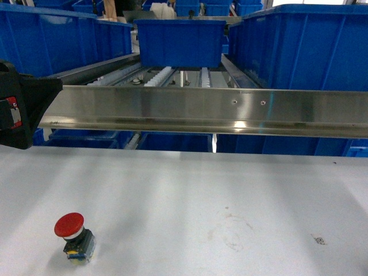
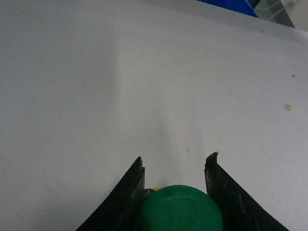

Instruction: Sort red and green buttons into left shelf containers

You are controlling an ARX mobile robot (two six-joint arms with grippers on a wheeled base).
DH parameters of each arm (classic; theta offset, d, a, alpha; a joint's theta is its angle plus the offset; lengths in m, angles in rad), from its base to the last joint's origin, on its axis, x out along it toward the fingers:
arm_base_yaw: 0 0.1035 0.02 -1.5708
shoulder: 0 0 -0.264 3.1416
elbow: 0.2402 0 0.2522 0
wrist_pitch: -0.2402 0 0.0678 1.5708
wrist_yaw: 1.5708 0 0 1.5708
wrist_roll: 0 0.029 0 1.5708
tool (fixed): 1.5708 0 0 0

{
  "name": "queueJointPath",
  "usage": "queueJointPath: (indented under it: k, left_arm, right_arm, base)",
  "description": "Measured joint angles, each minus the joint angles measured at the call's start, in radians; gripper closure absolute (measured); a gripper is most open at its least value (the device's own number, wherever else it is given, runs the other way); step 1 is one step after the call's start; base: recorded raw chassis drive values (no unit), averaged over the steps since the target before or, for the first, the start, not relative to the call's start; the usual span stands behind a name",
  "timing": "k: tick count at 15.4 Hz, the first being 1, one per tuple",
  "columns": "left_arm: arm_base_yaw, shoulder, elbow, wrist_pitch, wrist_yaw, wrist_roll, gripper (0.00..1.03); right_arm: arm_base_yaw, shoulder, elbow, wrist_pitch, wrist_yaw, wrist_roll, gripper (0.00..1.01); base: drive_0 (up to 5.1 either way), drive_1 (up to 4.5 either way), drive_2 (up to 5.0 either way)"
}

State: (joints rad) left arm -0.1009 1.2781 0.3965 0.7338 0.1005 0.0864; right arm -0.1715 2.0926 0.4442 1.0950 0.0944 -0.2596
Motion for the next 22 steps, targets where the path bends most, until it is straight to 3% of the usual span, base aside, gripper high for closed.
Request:
queueJointPath:
  k: [3,6,10,11,12,14,15,17,22]
  left_arm:
    - [0.000,0.000,0.000,0.000,0.000,0.000,0.05]
    - [0.000,0.000,0.000,0.000,0.000,0.000,0.05]
    - [0.000,0.000,0.000,0.000,0.000,0.000,0.05]
    - [0.000,0.000,0.000,0.000,0.000,0.000,0.05]
    - [0.000,0.000,0.000,0.000,0.000,0.000,0.05]
    - [0.000,0.000,0.000,0.000,0.000,0.000,0.05]
    - [0.000,0.000,0.000,0.000,0.000,0.000,0.05]
    - [0.000,0.000,0.000,-0.001,0.000,0.000,0.05]
    - [-0.006,0.209,-0.005,0.119,-0.014,0.032,0.05]
  right_arm:
    - [-0.014,-0.022,-0.006,0.000,-0.002,0.000,0.68]
    - [-0.026,-0.210,-0.032,-0.055,-0.047,0.003,0.68]
    - [-0.065,-0.466,-0.062,-0.188,-0.143,0.016,0.68]
    - [-0.085,-0.558,-0.079,-0.244,-0.180,0.028,0.68]
    - [-0.130,-0.780,-0.105,-0.358,-0.250,0.048,0.68]
    - [-0.143,-0.986,-0.122,-0.489,-0.283,0.063,0.68]
    - [-0.132,-1.082,-0.143,-0.527,-0.272,0.063,0.68]
    - [-0.082,-1.115,-0.151,-0.534,-0.201,0.064,0.68]
    - [-0.084,-1.110,-0.160,-0.536,-0.195,0.064,0.68]
  base:
    - [0.0,0.00,0.0]
    - [0.0,0.00,0.0]
    - [0.0,0.00,0.0]
    - [0.0,0.00,0.0]
    - [0.0,0.00,0.0]
    - [0.0,0.00,0.0]
    - [0.0,0.00,0.0]
    - [0.0,0.00,0.0]
    - [0.0,0.00,0.0]
